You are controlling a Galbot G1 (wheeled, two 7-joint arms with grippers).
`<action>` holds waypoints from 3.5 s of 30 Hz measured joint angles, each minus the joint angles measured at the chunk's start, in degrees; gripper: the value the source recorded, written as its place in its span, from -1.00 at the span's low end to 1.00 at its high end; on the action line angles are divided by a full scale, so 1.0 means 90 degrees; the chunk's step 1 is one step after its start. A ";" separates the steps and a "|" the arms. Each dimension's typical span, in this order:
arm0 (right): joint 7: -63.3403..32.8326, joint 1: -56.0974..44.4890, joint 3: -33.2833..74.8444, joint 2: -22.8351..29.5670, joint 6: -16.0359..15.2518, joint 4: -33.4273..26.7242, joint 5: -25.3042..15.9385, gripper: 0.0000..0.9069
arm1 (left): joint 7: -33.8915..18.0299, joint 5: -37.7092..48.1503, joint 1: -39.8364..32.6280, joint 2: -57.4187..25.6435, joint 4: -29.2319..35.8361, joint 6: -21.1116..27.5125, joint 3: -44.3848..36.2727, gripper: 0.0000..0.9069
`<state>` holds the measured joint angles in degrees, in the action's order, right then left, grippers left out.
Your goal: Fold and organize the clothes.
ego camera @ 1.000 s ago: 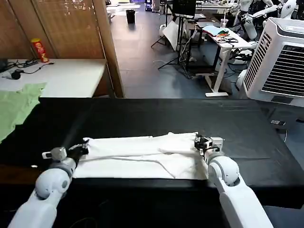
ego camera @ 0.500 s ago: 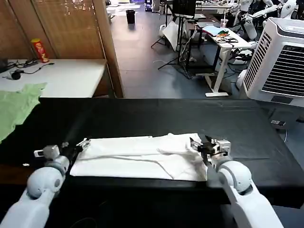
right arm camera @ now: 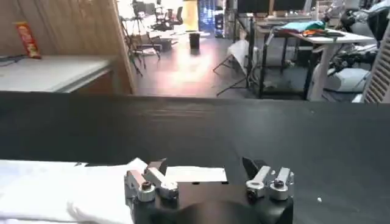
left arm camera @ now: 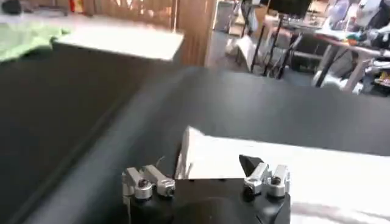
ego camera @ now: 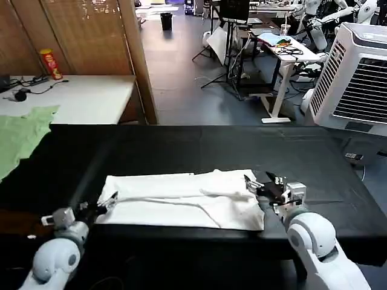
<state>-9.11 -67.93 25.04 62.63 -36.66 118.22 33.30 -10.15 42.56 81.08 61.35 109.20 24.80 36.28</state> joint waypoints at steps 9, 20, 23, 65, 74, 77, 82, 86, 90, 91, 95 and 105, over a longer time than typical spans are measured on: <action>0.0002 -0.0007 -0.0009 0.0035 0.0018 0.0054 -0.0020 0.94 | 0.0083 -0.0111 0.0031 0.0133 0.0013 0.0012 -0.0050 -1.00; 0.0000 -0.0147 0.0228 0.0069 0.0013 0.0243 -0.0019 0.94 | 0.0316 -0.0829 0.0009 0.0011 -0.0098 -0.0148 -0.0065 -1.00; -0.0007 -0.0199 0.0311 0.0099 0.0013 0.0280 -0.0022 0.94 | 0.0415 -0.1655 0.0092 -0.0191 -0.0173 -0.0440 0.0034 -1.00; 0.0244 -0.1212 0.0866 0.0821 0.0353 0.0438 -0.1364 0.94 | -0.0267 -0.0362 -0.1225 0.1403 0.1080 0.0095 -0.3248 -1.00; 0.0339 -0.1172 0.0732 0.0868 0.0430 0.0368 -0.1457 0.94 | -0.0191 -0.0422 -0.1253 0.1684 0.0898 -0.0039 -0.3452 0.94; 0.0428 -0.1131 0.0679 0.0838 0.0548 0.0356 -0.1458 0.94 | -0.0139 -0.0707 -0.1245 0.1788 0.0771 -0.0085 -0.3485 0.94; 0.0572 -0.1035 0.0525 0.0787 0.0684 0.0276 -0.1463 0.94 | 0.0025 -0.1070 -0.1250 0.1992 0.0533 -0.0246 -0.3515 0.94; 0.0727 -0.0923 0.0344 0.0714 0.0747 0.0207 -0.1464 0.94 | 0.0069 -0.1063 -0.1158 0.2237 0.0438 -0.0289 -0.3604 0.94; 0.0908 -0.0782 0.0115 0.0604 0.0778 0.0102 -0.1461 0.94 | 0.0102 -0.1126 -0.1080 0.2368 0.0531 -0.0309 -0.3607 0.94; 0.0947 -0.0722 0.0024 0.0565 0.0780 0.0056 -0.1461 0.94 | 0.0121 -0.1248 -0.1063 0.2358 0.0592 -0.0326 -0.3575 0.94; 0.0959 -0.0495 -0.0318 0.0562 0.0782 -0.0110 -0.1525 0.94 | 0.0195 -0.1629 -0.0981 0.2121 0.0871 -0.0406 -0.3258 0.94; 0.1095 -0.0056 -0.0970 0.0745 0.0677 -0.0781 -0.3014 0.94 | 0.0277 -0.1918 -0.0555 0.1135 0.0730 -0.0716 -0.2029 0.94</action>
<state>0.75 -68.43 16.31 69.34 -30.57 111.19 6.17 -7.66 25.29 76.08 71.57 115.77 18.35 18.02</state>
